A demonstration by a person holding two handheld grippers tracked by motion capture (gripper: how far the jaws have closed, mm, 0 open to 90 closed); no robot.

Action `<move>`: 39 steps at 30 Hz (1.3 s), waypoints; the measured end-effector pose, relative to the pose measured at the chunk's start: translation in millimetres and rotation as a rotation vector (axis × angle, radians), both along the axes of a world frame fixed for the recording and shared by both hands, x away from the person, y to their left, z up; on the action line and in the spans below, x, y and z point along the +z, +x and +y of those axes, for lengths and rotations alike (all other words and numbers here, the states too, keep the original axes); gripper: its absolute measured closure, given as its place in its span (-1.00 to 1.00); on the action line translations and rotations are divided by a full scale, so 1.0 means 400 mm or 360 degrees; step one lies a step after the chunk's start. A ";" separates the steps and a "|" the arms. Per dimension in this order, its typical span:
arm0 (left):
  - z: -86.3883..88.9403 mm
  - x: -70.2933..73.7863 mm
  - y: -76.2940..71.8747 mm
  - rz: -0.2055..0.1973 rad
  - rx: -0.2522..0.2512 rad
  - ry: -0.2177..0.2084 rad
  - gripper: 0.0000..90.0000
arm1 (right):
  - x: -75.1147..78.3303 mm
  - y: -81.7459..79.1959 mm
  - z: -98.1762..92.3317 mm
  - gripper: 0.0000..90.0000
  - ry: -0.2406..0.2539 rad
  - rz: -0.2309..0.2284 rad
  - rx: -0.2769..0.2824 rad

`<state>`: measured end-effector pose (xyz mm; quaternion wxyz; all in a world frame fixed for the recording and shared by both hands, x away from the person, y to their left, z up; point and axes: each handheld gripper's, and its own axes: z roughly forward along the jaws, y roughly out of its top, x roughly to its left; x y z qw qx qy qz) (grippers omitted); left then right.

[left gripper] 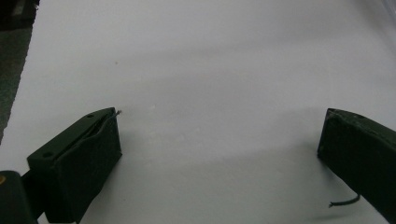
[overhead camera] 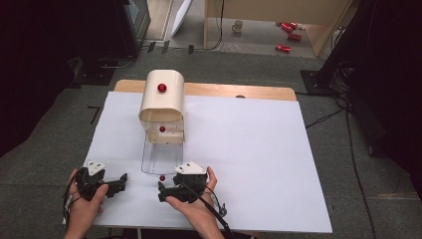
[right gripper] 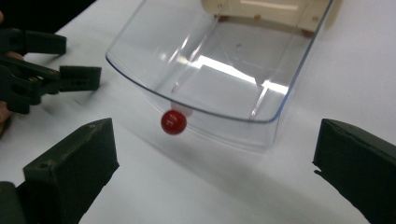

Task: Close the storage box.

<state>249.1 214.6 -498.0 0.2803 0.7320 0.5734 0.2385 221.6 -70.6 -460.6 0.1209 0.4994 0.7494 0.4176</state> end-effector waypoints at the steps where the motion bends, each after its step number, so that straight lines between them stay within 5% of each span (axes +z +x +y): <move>1: 0.000 0.000 0.000 0.0000 0.0000 0.0000 -1.00 | 0.000 0.000 0.000 -1.00 0.0000 0.0000 0.0000; 11: 0.000 0.000 0.000 0.0002 0.0000 0.0000 -1.00 | -0.054 -0.020 0.006 -0.98 -0.0035 0.0056 -0.0077; 18: 0.000 0.000 0.000 0.0000 0.0001 -0.0001 -1.00 | -0.065 -0.039 0.033 -0.53 -0.0042 0.0031 -0.0056; 26: 0.000 0.000 0.000 0.0002 -0.0002 0.0000 -1.00 | -0.076 -0.034 0.050 0.17 0.0068 0.0021 -0.0036; 39: 0.000 0.000 0.000 0.0002 -0.0002 0.0000 -1.00 | -0.088 -0.020 0.067 0.54 0.0110 0.0013 -0.0055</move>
